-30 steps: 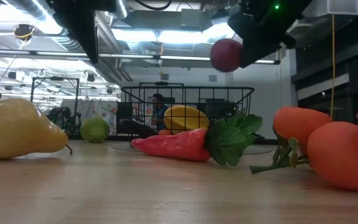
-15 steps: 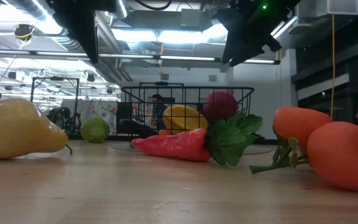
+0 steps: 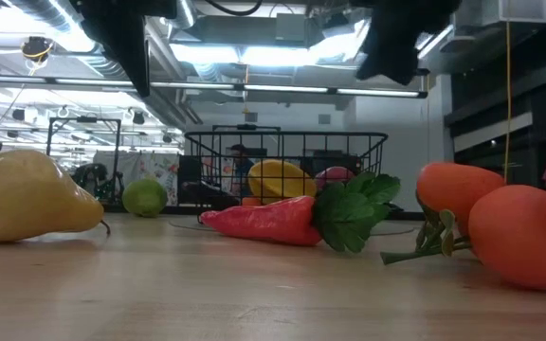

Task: Build produce basket
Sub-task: Put the orange carrot into the black wire basket

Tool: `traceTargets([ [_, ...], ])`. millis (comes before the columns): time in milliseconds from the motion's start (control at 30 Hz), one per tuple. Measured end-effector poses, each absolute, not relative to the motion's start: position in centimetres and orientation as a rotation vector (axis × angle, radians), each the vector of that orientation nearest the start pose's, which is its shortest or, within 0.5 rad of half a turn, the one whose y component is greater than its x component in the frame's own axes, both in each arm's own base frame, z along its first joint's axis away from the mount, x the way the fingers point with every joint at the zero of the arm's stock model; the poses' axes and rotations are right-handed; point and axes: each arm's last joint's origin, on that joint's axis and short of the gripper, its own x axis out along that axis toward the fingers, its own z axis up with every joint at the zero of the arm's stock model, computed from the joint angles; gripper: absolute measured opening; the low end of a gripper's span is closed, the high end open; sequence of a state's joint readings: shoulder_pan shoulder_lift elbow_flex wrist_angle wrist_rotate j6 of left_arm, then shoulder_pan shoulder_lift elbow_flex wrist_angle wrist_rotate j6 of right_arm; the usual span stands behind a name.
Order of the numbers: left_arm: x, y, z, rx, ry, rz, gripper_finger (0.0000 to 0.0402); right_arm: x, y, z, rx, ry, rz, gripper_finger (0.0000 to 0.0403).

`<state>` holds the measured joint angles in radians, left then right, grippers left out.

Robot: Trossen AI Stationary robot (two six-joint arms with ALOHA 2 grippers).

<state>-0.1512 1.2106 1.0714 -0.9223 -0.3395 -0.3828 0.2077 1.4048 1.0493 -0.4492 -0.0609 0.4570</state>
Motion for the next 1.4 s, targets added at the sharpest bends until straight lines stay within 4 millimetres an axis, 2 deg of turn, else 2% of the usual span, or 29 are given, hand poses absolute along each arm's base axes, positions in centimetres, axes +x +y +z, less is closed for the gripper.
traceTargets([
  [233, 22.3, -2.4, 29.3, -0.089, 0.978, 0.363, 0.0154, 27.2, 9.9, 23.3, 0.322, 0.838, 0.177, 0.0139],
  [467, 22.3, -2.4, 29.3, -0.089, 0.977, 0.363, 0.0154, 26.9, 11.0, 20.3, 0.315, 0.706, 0.124, 0.0139],
  [667, 22.3, -2.4, 29.3, -0.089, 0.977, 0.362, 0.0154, 29.0, 12.0, 18.2, 0.281, 0.735, 0.115, 0.0139],
  [800, 22.3, -2.4, 29.3, -0.09, 0.976, 0.362, 0.0154, 30.9, 12.6, 17.2, 0.14, 0.764, 0.087, 0.0139],
  [967, 22.3, -2.4, 29.3, -0.09, 0.975, 0.362, 0.0154, 32.9, 13.3, 17.2, 0.073, 0.794, 0.048, 0.0139],
  [1233, 22.3, -2.4, 29.3, -0.09, 0.975, 0.362, 0.0154, 34.1, 13.7, 16.0, 0.099, 1.042, -0.074, 0.0139],
  [1400, 22.3, -2.4, 29.3, -0.09, 0.975, 0.362, 0.0154, 34.5, 13.9, 14.7, 0.075, 1.098, -0.089, 0.0139],
])
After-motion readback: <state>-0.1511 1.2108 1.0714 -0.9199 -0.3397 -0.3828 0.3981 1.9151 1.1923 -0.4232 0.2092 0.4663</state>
